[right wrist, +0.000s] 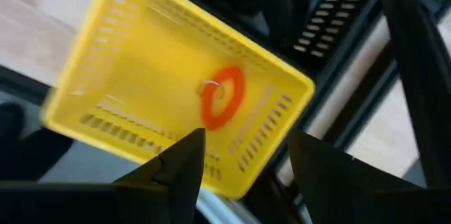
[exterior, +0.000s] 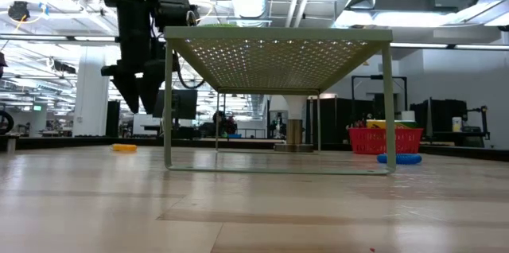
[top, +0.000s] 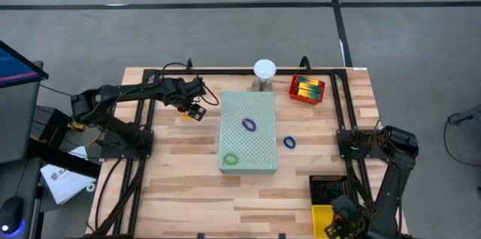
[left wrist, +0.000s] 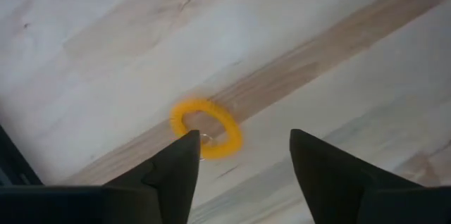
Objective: Pick & Place Office Desk Supplies
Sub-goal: Put the yellow spring keychain into the yellow bin
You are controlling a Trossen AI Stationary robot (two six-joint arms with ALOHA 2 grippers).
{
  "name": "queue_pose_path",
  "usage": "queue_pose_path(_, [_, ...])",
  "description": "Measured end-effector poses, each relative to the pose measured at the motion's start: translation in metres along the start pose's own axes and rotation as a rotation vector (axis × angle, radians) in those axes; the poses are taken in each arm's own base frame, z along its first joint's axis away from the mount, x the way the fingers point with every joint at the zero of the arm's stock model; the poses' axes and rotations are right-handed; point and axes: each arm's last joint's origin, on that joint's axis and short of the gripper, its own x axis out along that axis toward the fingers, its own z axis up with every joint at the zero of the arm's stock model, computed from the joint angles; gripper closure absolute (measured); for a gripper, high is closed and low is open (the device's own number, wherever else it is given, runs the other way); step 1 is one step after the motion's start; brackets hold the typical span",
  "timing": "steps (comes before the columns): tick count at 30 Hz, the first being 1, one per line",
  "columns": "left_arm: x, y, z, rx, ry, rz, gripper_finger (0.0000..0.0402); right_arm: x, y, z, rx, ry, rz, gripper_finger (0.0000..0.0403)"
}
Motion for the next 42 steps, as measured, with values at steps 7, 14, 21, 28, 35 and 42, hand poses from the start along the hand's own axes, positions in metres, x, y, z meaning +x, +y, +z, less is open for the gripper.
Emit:
queue_pose_path(7, [0.023,-0.002,-0.006,0.014,0.059,0.002,0.0162,-0.015,0.008,0.003,0.015,-0.001,0.081,0.0204])
queue_pose_path(14, [0.057,0.004,-0.025,-0.006,0.101,-0.010,0.0187,-0.031,0.017,0.011,0.043,-0.001,0.149,0.0205])
queue_pose_path(21, [0.070,0.006,-0.034,-0.020,0.052,-0.038,0.0228,-0.047,0.024,0.022,0.080,-0.021,0.212,0.0205])
queue_pose_path(28, [0.072,0.006,-0.035,-0.019,0.024,-0.038,0.0309,-0.059,0.029,0.036,0.098,-0.060,0.240,0.0205])
queue_pose_path(35, [0.073,0.006,-0.035,0.014,0.014,-0.030,0.0386,-0.069,0.034,0.046,0.131,-0.114,0.307,0.0205])
queue_pose_path(42, [0.056,0.005,-0.041,0.051,0.031,-0.160,0.0394,-0.082,0.037,0.053,0.163,-0.202,0.405,0.0205])
